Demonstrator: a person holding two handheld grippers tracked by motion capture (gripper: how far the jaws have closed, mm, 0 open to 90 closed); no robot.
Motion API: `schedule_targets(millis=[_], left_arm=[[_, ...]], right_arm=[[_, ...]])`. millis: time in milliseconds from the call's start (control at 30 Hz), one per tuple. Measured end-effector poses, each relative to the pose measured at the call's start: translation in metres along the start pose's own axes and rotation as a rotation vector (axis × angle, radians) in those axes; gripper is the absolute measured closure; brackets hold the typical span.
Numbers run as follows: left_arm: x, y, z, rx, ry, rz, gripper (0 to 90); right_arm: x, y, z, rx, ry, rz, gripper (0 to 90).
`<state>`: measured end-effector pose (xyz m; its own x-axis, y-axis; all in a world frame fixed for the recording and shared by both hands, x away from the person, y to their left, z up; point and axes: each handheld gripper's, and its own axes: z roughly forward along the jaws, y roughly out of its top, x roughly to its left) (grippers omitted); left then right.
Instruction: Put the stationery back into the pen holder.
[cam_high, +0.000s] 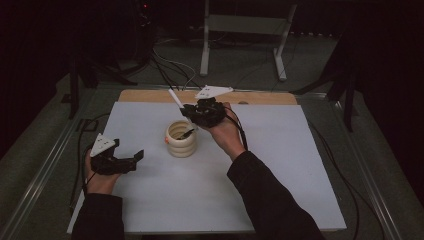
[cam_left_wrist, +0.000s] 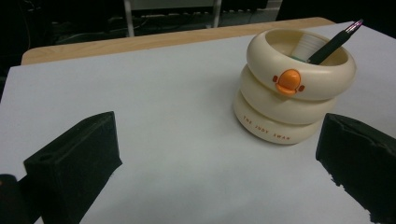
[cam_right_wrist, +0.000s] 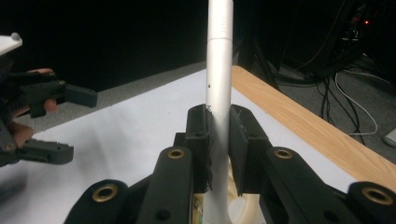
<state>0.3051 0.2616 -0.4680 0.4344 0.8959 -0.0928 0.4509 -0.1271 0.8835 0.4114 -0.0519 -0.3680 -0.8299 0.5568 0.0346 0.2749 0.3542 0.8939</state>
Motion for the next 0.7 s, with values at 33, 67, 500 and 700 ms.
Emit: schedule_targets(millis=[33,67,500,700], left_arm=[[0.000,0.000,0.000,-0.001,0.000,-0.001,0.1],[0.000,0.000,0.000,-0.002,-0.001,-0.002,0.1],[0.001,-0.001,0.000,-0.002,-0.001,-0.001,0.1],[0.001,-0.001,0.000,-0.001,-0.001,0.002,0.1]], right_arm=[[0.000,0.000,0.001,-0.002,-0.002,0.000,78.8],[0.000,0.001,0.002,-0.007,-0.002,-0.004,78.7],[-0.001,-0.004,0.022,-0.019,0.002,0.034,78.7],[-0.002,-0.007,0.028,-0.031,0.012,0.049,78.6]])
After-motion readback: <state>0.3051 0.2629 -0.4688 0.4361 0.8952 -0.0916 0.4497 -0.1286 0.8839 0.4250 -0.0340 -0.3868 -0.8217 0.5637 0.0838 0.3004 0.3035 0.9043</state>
